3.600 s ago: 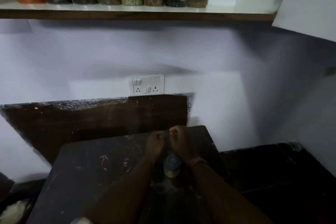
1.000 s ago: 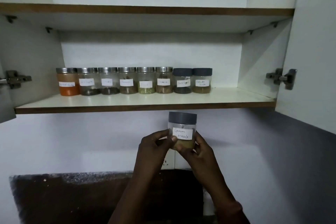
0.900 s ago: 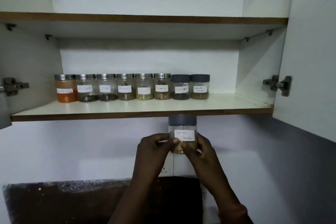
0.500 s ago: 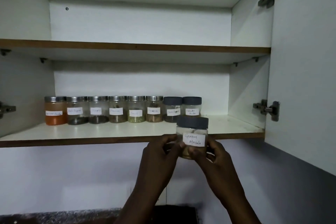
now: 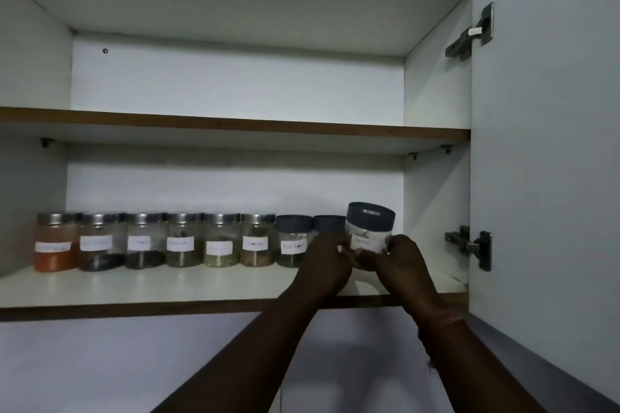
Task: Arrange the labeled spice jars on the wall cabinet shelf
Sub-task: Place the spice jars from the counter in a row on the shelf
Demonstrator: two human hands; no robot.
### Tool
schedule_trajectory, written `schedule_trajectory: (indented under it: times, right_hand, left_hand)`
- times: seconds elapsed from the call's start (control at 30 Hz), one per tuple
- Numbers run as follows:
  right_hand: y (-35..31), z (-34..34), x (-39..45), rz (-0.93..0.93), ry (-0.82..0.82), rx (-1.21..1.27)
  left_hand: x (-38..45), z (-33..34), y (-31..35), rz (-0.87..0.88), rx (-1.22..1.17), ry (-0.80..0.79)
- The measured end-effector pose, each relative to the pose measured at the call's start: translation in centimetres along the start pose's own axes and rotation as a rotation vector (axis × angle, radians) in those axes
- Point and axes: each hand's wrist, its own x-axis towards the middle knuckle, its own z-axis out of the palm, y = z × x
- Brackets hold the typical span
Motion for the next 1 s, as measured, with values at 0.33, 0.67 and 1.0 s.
schedule_trajectory:
  times: [0.33,0.67,1.0]
  right_hand:
    - [3.3,-0.2,7.2,0.102,-0.003,-0.061]
    - [5.4,2.5,9.4,0.173,-0.038,-0.135]
    - [5.1,2.4,9.5,0.167,-0.095,-0.199]
  left_hand:
    - [5.1,6.0,-0.9,-0.076,-0.033,-0.106]
    - [6.6,7.4,-2.4,-0.096,0.230,-0.265]
    - [6.4,6.9,-2.0,-0.136,0.248,-0.207]
